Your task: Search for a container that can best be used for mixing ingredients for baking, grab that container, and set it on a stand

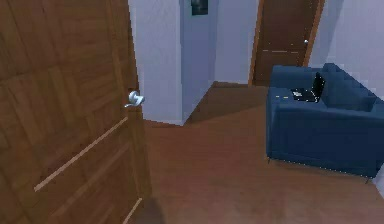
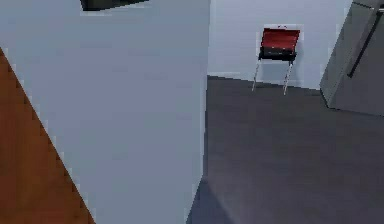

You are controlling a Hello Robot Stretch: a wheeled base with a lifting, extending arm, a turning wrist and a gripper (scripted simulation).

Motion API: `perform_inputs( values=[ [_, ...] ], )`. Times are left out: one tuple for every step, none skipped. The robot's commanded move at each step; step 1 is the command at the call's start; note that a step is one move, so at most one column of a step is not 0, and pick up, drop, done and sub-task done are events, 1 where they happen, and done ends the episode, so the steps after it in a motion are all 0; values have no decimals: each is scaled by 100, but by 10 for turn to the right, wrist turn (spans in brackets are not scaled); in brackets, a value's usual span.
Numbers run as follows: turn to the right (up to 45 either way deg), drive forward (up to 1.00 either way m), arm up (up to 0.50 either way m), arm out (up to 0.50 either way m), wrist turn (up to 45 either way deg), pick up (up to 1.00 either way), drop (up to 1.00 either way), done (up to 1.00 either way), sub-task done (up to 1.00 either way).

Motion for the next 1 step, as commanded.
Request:
perform_inputs(
  values=[
    [90, 0, 0, 0, 0, 0, 0, 0, 0]
  ],
)
